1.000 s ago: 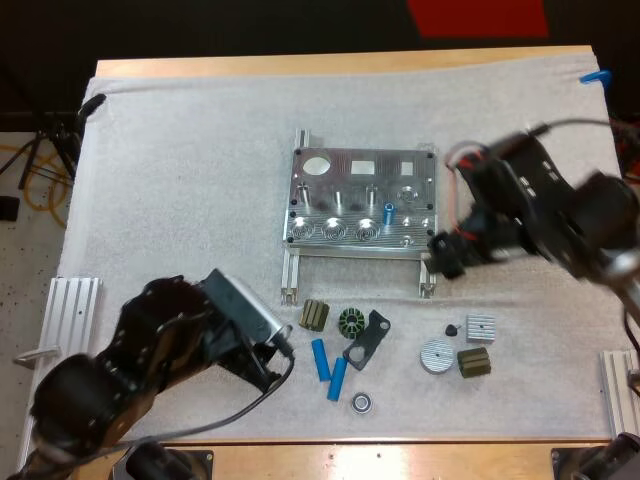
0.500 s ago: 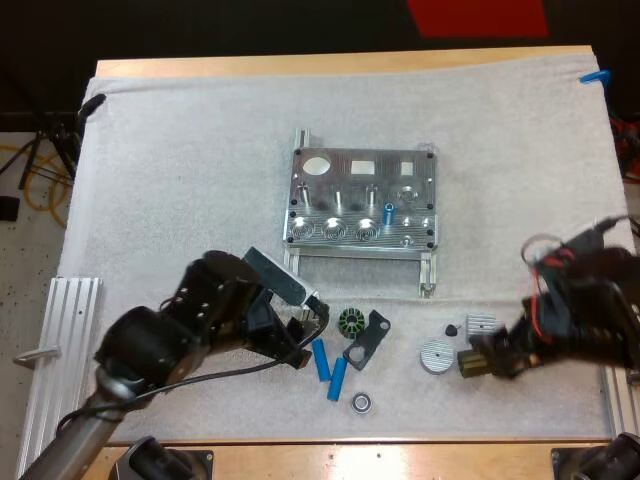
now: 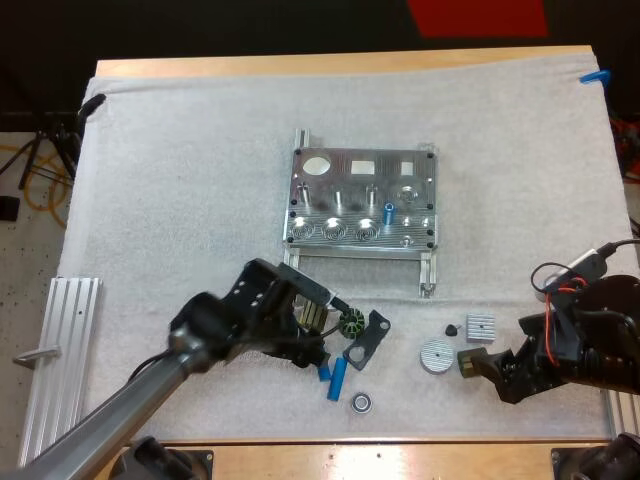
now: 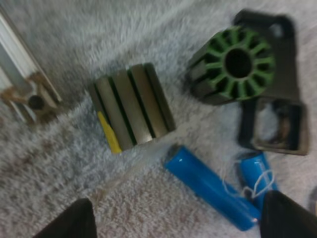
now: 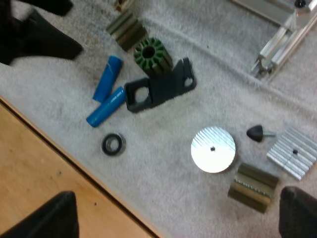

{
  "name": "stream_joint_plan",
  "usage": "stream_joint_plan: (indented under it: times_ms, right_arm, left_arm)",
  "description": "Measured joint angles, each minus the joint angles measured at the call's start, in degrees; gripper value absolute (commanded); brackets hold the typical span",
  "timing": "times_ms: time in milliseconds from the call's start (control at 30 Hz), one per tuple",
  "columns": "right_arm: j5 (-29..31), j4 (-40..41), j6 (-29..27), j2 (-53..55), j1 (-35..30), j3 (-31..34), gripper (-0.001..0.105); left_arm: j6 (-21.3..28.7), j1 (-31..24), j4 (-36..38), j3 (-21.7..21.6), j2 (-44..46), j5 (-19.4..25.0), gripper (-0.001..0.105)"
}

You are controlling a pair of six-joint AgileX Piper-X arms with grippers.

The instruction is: Load cells from left to right

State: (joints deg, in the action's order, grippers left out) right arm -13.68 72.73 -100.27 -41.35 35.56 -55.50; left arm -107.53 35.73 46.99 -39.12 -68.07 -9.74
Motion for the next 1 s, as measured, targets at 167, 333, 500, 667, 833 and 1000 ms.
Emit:
stream_joint_plan:
  times_ms: [167, 333, 500, 667, 833, 1000]
  right_arm:
    - [-0.11, -0.87, 0.00, 0.00, 0.00, 0.09, 0.079]
    - [-0.07, -0.95, 0.00, 0.00, 0.00, 0.09, 0.079]
    - [-0.07, -0.95, 0.00, 0.00, 0.00, 0.09, 0.079]
    - [-0.07, -0.95, 0.00, 0.00, 0.00, 0.09, 0.079]
    - [-0.07, -0.95, 0.00, 0.00, 0.00, 0.09, 0.079]
    - [-0.07, -1.90, 0.00, 0.00, 0.00, 0.09, 0.079]
  left_arm:
    - [-0.01, 0.00, -2.17, 0.00, -7.51, 0.00, 0.067]
    - [-0.28, 0.00, -4.68, 0.00, -12.77, -3.81, 0.067]
    - [-0.46, 0.36, -5.36, -0.17, -15.34, -6.27, 0.067]
    - [-0.55, 2.42, -5.08, -0.45, -15.78, -3.93, 0.059]
    - [-0.55, 6.21, -5.52, -0.50, -16.25, -0.70, 0.032]
    - [-0.55, 9.75, -4.38, -0.50, -16.57, -0.43, 0.020]
